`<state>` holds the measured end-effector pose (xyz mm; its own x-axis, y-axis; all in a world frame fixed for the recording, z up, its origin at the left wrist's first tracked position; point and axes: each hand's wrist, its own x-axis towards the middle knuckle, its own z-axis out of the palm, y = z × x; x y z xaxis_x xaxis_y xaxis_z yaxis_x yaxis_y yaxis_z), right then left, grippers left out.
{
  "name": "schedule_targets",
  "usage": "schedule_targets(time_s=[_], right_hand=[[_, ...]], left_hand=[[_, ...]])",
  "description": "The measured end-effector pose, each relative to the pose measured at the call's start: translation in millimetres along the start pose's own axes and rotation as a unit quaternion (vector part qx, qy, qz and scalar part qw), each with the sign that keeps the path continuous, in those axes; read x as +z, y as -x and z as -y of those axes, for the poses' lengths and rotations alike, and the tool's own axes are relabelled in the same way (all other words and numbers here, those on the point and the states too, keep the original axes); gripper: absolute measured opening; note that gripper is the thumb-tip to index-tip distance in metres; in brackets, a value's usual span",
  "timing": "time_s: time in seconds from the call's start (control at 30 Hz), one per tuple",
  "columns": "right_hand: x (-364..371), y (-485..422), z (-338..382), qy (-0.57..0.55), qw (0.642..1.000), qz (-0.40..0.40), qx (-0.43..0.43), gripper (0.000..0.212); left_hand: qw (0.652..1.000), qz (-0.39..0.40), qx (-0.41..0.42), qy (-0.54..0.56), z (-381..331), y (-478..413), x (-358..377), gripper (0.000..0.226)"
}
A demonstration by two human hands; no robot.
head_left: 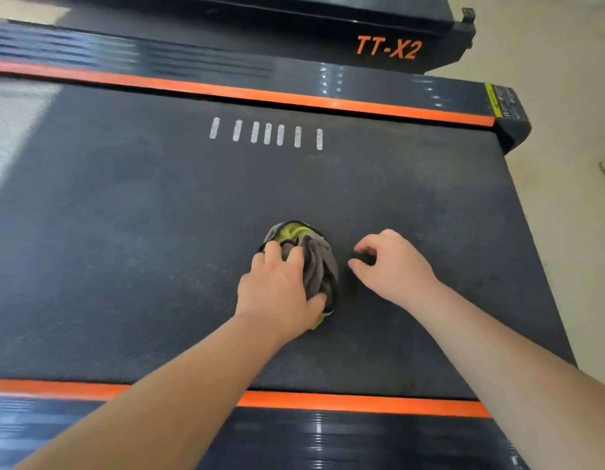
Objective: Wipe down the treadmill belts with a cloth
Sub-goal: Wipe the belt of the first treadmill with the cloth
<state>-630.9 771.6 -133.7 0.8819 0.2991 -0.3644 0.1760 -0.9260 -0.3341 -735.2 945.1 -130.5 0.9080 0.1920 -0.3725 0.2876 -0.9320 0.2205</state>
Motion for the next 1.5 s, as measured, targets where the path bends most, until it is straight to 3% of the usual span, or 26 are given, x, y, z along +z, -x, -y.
schedule_targets(time_s=[0.1,0.23,0.4,0.47,0.53,0.6,0.7,0.77,0.83,0.9,0.97,1.07,1.13,1.23,1.33,1.4,1.5], right_hand=[[-16,10,0,-0.003,0.999,0.043,0.001,0.040],[-28,35,-9,0.052,0.995,0.082,0.009,0.067],[-17,67,-25,0.078,0.984,0.155,0.044,0.115],[-7,78,-33,0.077,0.978,0.180,0.073,0.127],[8,86,-41,0.081,0.976,0.184,0.082,0.134],[21,89,-48,0.089,0.978,0.170,0.080,0.137],[27,86,-48,0.084,0.979,0.158,0.092,0.135],[27,84,-45,0.083,0.979,0.156,0.103,0.133],[27,84,-43,0.087,0.978,0.153,0.113,0.133],[27,84,-40,0.086,0.976,0.160,0.121,0.133],[25,83,-36,0.077,0.973,0.170,0.134,0.133],[22,84,-31,0.068,0.971,0.177,0.149,0.132],[21,84,-28,0.070,0.970,0.176,0.154,0.133],[22,85,-28,0.075,0.968,0.179,0.161,0.133],[24,84,-31,0.077,0.969,0.176,0.152,0.134],[25,84,-33,0.085,0.970,0.173,0.146,0.134],[27,84,-32,0.089,0.971,0.174,0.140,0.133]], left_hand=[[1.000,-0.023,0.000,0.020,-7,18,12,0.051],[0.998,0.010,0.046,-0.040,24,53,12,0.046],[0.987,-0.026,-0.135,-0.086,105,87,4,0.050],[0.976,-0.058,-0.194,-0.083,101,88,4,0.051],[0.976,-0.043,-0.214,-0.011,69,85,11,0.059],[0.980,-0.028,-0.196,0.026,31,85,27,0.066],[0.991,-0.058,-0.116,-0.029,0,88,45,0.051],[0.996,-0.040,-0.031,-0.069,14,81,42,0.045],[0.995,-0.024,0.004,-0.098,48,70,31,0.051],[0.992,-0.048,-0.046,-0.105,87,60,19,0.057],[0.985,-0.082,-0.153,-0.026,111,56,11,0.059],[0.965,-0.091,-0.235,0.072,83,54,18,0.056],[0.978,-0.079,-0.179,0.068,40,61,32,0.052],[0.999,-0.043,-0.001,-0.005,-7,88,51,0.054],[0.992,-0.001,0.119,-0.050,23,82,37,0.063],[0.992,-0.022,0.078,-0.100,66,63,21,0.067],[0.992,-0.066,-0.102,-0.034,122,50,4,0.067]])
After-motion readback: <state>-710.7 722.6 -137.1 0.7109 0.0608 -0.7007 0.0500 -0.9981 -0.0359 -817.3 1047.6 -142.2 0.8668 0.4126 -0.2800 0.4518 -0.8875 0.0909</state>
